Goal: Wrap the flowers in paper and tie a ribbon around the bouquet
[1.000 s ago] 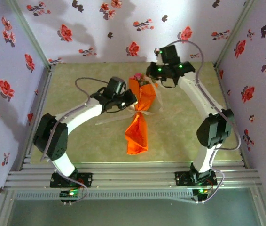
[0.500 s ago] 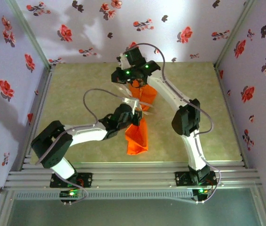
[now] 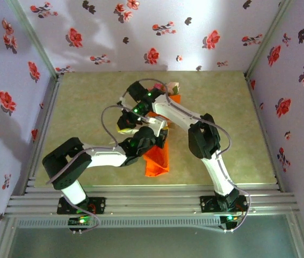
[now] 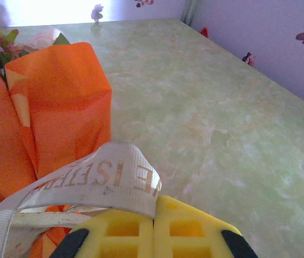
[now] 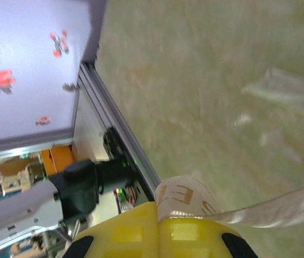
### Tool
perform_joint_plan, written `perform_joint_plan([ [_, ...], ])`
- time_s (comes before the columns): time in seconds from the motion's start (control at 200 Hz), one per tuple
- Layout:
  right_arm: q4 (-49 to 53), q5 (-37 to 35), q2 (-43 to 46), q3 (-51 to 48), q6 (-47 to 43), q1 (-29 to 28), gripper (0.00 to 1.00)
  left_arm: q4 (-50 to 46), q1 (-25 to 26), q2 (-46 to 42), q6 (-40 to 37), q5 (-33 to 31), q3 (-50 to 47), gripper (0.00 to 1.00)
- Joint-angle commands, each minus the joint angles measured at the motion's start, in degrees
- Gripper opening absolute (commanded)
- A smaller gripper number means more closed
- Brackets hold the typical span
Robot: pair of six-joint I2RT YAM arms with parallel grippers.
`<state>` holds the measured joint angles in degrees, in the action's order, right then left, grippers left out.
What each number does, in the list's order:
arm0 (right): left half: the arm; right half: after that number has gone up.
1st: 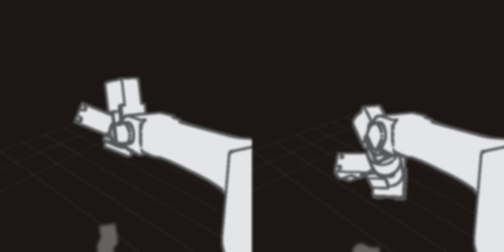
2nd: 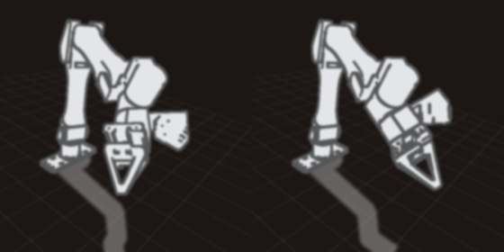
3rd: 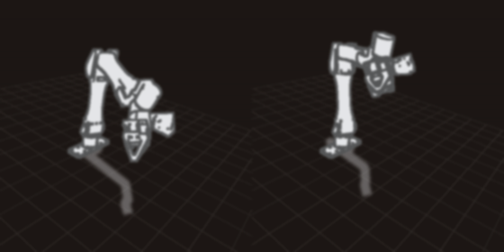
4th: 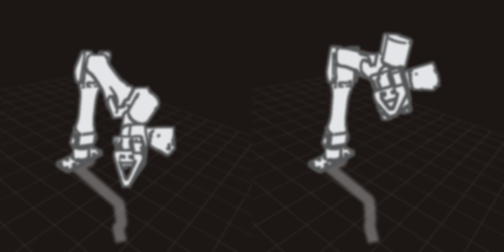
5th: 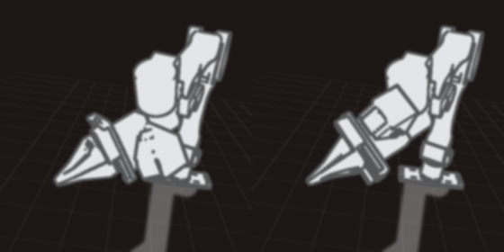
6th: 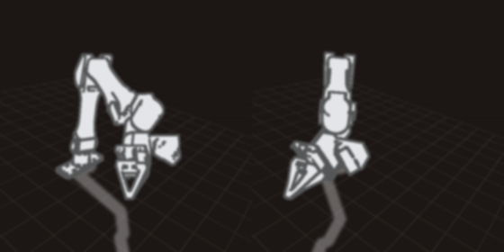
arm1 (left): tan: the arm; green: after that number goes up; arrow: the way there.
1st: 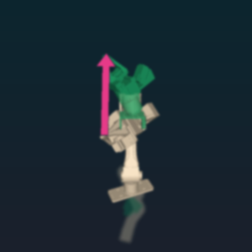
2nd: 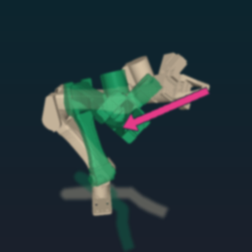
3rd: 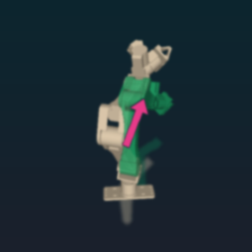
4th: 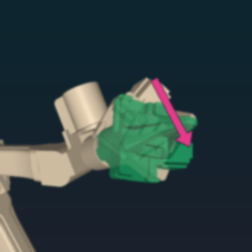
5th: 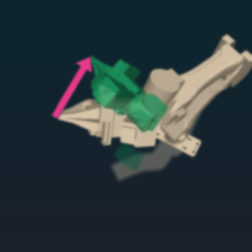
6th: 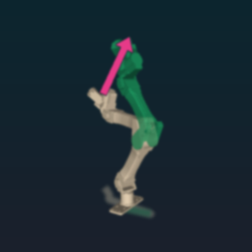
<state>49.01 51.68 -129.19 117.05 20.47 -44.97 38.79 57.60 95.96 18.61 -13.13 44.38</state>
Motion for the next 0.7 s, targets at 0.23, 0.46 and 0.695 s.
perform_joint_plan([
  [0.23,3.78,-0.52,4.50,-1.84,-4.22,1.76,0.51,3.24,0.49,0.78,-1.74,-2.08,-0.97,0.00],
  [0.46,2.79,-9.96,4.93,6.28,0.86,4.36,0.60,-0.51,0.08,-0.46,1.46,-1.57,0.14,0.00],
  [0.695,-5.10,-35.98,17.75,-3.47,16.24,11.60,0.57,-17.06,-5.20,-5.31,13.42,2.50,4.61,0.00],
])
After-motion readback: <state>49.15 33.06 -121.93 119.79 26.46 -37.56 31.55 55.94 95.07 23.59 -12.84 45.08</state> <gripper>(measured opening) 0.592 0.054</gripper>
